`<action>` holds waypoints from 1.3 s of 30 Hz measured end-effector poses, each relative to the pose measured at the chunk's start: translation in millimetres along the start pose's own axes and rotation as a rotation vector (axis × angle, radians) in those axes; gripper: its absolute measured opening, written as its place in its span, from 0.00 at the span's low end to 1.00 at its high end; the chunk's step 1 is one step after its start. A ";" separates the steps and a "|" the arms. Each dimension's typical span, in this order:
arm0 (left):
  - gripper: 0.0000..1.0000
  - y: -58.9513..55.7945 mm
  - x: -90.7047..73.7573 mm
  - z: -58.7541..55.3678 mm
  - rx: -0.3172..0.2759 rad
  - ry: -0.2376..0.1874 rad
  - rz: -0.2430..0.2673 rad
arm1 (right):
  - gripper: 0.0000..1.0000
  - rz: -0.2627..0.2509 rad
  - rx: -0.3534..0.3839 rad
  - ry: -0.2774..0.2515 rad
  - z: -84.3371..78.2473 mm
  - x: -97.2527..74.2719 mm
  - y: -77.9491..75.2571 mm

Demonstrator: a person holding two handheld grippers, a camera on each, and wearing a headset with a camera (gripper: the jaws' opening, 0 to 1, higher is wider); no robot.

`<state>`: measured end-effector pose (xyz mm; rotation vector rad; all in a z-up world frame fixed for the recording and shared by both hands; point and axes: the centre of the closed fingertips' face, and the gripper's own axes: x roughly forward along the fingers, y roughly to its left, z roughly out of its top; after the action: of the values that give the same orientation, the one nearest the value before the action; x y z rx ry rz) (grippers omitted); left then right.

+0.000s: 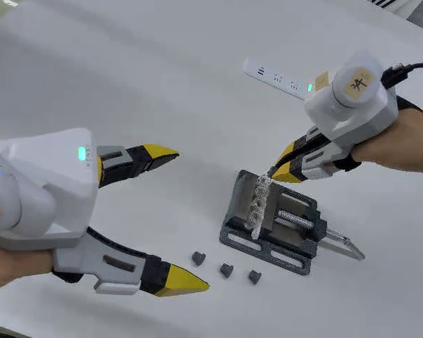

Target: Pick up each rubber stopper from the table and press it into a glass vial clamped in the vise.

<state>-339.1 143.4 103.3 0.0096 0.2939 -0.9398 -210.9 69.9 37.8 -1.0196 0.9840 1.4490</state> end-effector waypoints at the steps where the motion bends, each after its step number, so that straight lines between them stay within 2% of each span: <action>1: 0.96 0.1 0.4 -1.0 -0.003 0.001 0.000 | 0.06 0.005 -0.001 0.005 0.3 1.3 0.1; 6: 0.97 0.2 1.3 -1.9 -0.010 -0.005 -0.003 | 0.06 0.015 -0.004 0.020 1.8 4.8 1.3; 10: 0.96 -0.1 1.7 -1.6 -0.012 -0.008 -0.003 | 0.06 0.007 -0.023 0.050 -2.2 6.8 0.6; 18: 0.96 -3.3 2.2 -3.8 -0.019 -0.012 -0.008 | 0.06 0.025 -0.023 0.067 -2.4 9.4 5.3; 30: 0.96 -5.2 2.2 -4.1 -0.027 -0.019 -0.009 | 0.06 0.020 -0.051 0.107 -2.8 10.6 6.2; 39: 0.96 -6.1 2.4 -3.5 -0.031 -0.023 -0.010 | 0.05 -0.014 -0.130 0.181 -1.5 12.2 7.3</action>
<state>-343.5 138.3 100.1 -0.0314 0.2871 -0.9450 -218.9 71.3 26.1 -1.2682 1.0192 1.4422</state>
